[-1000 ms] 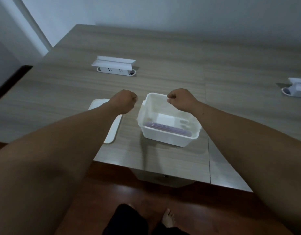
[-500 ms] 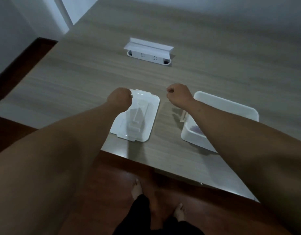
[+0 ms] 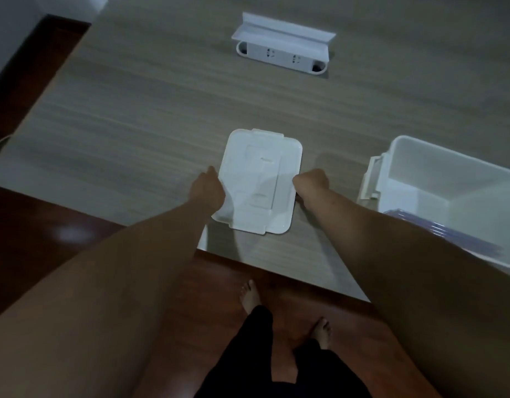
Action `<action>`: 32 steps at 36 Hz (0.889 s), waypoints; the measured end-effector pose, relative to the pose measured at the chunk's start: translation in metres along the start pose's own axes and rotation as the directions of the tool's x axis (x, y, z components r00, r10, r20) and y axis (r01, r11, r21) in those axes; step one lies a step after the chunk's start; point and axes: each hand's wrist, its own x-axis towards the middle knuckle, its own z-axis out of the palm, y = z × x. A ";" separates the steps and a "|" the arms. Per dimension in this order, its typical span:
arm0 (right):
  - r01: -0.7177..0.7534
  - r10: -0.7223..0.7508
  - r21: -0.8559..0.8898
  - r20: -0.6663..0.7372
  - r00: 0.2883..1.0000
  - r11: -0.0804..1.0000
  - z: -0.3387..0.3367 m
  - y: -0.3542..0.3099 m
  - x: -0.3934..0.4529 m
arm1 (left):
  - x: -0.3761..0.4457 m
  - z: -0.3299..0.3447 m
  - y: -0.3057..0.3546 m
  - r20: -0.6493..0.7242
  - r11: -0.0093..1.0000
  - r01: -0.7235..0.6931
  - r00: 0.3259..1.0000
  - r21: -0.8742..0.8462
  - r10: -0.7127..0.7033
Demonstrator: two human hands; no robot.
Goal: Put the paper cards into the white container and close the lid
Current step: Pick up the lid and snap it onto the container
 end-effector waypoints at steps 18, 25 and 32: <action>0.144 -0.131 0.532 -0.063 0.989 0.834 -0.123 -0.066 -0.025 | -0.032 -0.102 0.104 -0.270 0.922 -0.345 0.918 -0.174 0.292; 0.163 -0.102 0.732 -0.128 0.987 0.661 -0.225 -0.040 -0.042 | -0.068 -0.101 0.171 -0.323 0.799 -0.599 0.768 -0.055 0.553; 0.160 -0.051 0.823 -0.158 0.986 0.546 -0.310 0.023 -0.056 | -0.116 -0.062 0.240 -0.254 0.600 -0.741 0.544 0.302 0.800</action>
